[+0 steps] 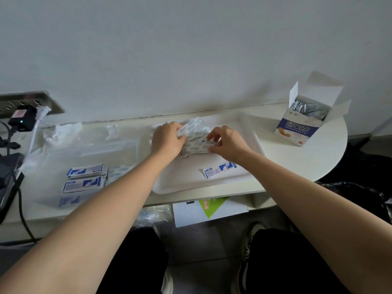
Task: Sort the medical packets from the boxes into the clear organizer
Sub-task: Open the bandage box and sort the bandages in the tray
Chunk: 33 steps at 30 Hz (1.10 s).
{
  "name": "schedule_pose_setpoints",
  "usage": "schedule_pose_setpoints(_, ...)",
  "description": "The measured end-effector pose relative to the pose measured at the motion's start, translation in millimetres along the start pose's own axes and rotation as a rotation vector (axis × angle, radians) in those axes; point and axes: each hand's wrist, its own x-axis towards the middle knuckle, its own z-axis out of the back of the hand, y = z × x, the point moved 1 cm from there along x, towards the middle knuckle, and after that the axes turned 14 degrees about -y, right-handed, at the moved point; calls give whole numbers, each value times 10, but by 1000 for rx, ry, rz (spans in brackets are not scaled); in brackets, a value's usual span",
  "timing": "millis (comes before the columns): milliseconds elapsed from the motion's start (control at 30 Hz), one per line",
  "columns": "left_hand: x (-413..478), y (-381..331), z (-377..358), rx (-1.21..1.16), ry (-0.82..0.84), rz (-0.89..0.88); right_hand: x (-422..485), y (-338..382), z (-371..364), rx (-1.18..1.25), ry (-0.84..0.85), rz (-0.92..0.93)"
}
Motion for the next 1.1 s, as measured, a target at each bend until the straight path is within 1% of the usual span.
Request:
schedule_pose_setpoints(100, 24, 6, 55, -33, -49, 14, 42, 8, 40, 55, -75, -49)
schedule_pose_setpoints(167, 24, 5, 68, -39, -35, 2, 63, 39, 75, 112, -131, -97)
schedule_pose_setpoints(200, 25, 8, 68, -38, -26, 0, 68, 48, 77, 123, -132, -112)
schedule_pose_setpoints(333, 31, -42, 35, -31, -18, -23, 22, 32, 39, 84, -22, -171)
schedule_pose_setpoints(467, 32, -181, -41, -9, 39, -99, -13, 37, 74, 179, -25, -249)
schedule_pose_setpoints(567, 32, -189, -115, 30, 82, -130, -34, 49, 87, 214, -10, -264)
schedule_pose_setpoints(700, 85, -134, -110, 47, 31, -147, -27, 30, 95, 235, 4, -276)
schedule_pose_setpoints(767, 101, -126, -44, 19, -7, -153, -4, 17, 116, 252, -14, -281)
schedule_pose_setpoints(867, 90, -134, 75, -45, -26, -197, 34, 47, 160, 450, -91, -373)
schedule_pose_setpoints(933, 51, -150, 139, -91, 7, -249, 51, 87, 192, 602, -120, -454)
schedule_pose_setpoints(967, 28, -160, 152, -114, 34, -272, 51, 94, 205, 639, -113, -475)
schedule_pose_setpoints(1100, -113, -201, 164, -140, 122, -353, -9, 84, 242, 577, 5, -396)
